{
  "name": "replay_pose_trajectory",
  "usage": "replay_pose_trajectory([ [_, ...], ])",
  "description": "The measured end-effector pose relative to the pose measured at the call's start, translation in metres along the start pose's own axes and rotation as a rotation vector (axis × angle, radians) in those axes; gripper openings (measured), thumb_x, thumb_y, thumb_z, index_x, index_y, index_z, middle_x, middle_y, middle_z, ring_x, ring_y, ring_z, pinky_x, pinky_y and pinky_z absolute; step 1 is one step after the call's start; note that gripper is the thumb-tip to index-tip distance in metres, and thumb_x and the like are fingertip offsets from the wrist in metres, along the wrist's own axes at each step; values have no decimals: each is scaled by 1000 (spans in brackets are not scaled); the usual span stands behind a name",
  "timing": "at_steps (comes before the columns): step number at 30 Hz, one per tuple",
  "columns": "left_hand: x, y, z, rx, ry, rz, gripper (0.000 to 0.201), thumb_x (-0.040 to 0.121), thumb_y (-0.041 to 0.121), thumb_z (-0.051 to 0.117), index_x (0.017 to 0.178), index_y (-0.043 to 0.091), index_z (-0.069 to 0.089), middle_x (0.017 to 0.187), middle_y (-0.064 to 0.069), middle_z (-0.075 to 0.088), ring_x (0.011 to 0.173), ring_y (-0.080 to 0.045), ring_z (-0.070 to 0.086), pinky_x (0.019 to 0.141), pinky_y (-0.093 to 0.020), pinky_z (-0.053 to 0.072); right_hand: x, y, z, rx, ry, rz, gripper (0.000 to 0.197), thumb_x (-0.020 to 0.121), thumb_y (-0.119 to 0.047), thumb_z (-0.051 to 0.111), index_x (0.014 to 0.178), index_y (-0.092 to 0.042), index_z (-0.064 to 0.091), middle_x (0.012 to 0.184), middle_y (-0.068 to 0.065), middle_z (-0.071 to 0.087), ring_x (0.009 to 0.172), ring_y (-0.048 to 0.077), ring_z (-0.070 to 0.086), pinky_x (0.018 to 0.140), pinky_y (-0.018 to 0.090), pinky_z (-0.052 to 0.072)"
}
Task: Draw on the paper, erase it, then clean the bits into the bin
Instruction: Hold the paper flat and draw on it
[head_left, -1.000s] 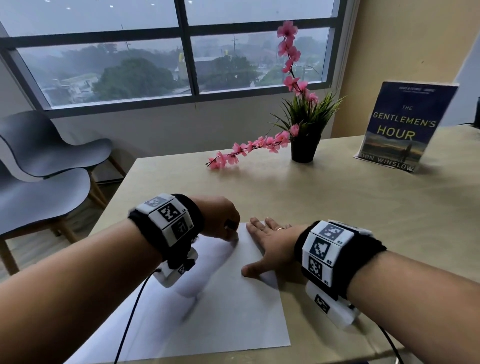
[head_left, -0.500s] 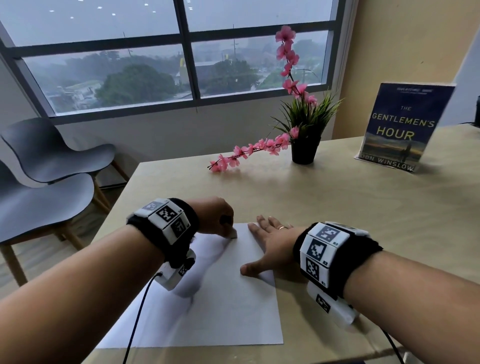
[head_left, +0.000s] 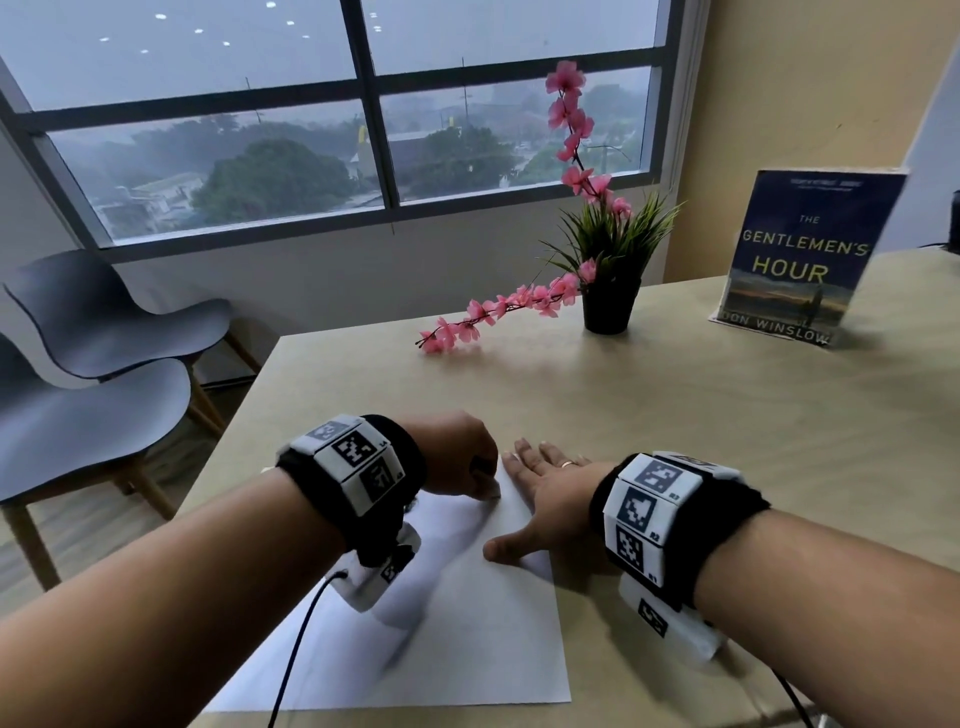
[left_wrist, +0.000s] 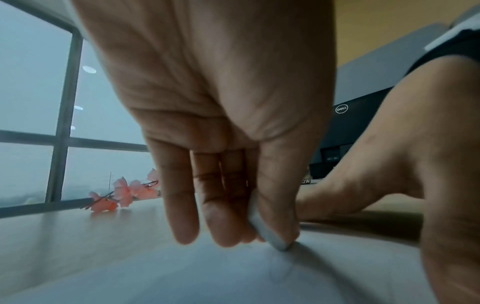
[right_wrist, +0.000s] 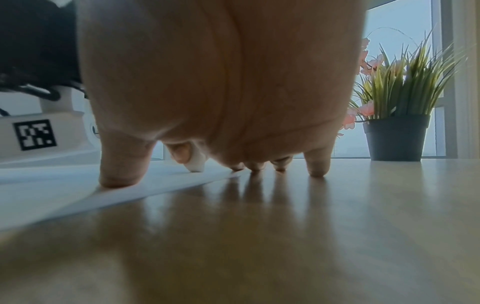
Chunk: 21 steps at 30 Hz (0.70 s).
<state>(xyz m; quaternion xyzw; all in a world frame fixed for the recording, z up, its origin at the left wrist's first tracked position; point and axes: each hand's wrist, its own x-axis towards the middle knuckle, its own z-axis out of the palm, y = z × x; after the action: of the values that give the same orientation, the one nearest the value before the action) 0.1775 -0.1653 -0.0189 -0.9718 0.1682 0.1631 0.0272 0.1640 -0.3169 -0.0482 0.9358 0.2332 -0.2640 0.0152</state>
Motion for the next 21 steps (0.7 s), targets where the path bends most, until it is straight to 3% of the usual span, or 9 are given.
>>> replay_pose_trajectory([
  [4,8,0,-7,-25,21,-28,33,87,43,62,105,16,69,103,-1,69,92,-21,62,78,-29,47,-1,0,0,4,5,-3,113,78,-78,48,154,-23,-15,160,-3,-23,149,21,-16,121,48,1],
  [10,9,6,-6,25,-21,15,31,87,41,62,101,14,70,99,-4,70,80,-18,57,73,-28,46,0,0,-1,-1,-5,-1,113,78,-78,48,154,-22,-14,160,-2,-23,149,21,-16,121,48,1],
  [15,9,1,-11,-14,29,-26,32,89,39,62,109,16,69,106,0,70,89,-18,61,74,-23,42,-1,-1,-2,-6,-8,3,112,78,-78,47,154,-23,-15,160,-3,-23,149,20,-16,121,48,1],
  [21,1,1,-6,49,-18,15,32,88,43,60,103,16,70,102,-2,69,81,-17,56,72,-25,43,0,-1,-1,4,-4,1,114,77,-79,49,153,-24,-15,160,-3,-23,149,19,-15,121,47,0],
])
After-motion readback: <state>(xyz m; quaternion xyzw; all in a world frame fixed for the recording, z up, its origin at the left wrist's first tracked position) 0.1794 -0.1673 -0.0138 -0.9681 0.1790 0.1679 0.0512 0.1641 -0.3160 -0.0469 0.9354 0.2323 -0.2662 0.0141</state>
